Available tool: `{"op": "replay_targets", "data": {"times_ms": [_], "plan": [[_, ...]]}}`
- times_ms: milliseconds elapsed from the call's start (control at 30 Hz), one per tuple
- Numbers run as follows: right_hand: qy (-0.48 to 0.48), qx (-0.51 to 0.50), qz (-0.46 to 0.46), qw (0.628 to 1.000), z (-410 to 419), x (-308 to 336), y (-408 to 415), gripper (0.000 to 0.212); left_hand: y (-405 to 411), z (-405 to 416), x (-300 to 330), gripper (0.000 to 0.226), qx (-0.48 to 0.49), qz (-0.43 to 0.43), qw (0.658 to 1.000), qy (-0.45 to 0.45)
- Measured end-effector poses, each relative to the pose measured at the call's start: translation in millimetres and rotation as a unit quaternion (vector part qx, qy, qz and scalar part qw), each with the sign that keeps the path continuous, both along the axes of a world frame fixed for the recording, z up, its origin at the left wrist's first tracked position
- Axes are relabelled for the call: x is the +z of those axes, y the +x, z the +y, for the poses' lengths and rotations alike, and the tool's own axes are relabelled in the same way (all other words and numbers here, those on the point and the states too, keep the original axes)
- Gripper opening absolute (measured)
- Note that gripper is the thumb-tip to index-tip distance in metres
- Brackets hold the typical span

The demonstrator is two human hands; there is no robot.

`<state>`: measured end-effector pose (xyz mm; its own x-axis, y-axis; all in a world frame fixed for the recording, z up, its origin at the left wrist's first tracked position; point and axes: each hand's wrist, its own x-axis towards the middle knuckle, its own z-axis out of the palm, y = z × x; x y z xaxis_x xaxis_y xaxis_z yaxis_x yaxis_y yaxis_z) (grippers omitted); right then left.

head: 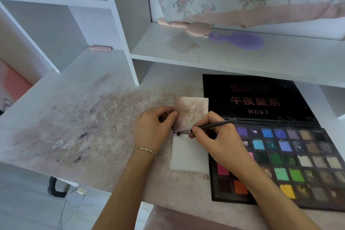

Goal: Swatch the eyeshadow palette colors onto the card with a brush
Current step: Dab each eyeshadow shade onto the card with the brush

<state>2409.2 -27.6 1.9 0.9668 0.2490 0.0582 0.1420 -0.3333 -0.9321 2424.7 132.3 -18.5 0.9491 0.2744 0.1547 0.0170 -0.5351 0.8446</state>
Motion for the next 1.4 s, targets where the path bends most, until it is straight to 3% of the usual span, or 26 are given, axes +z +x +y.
{"op": "replay_targets", "data": {"times_ms": [1400], "plan": [[-0.024,0.021,-0.001,0.999,-1.2,1.4,-1.7,0.009,-1.1,0.2,-0.3,0.012,-0.001,0.004,1.0,0.003]]}}
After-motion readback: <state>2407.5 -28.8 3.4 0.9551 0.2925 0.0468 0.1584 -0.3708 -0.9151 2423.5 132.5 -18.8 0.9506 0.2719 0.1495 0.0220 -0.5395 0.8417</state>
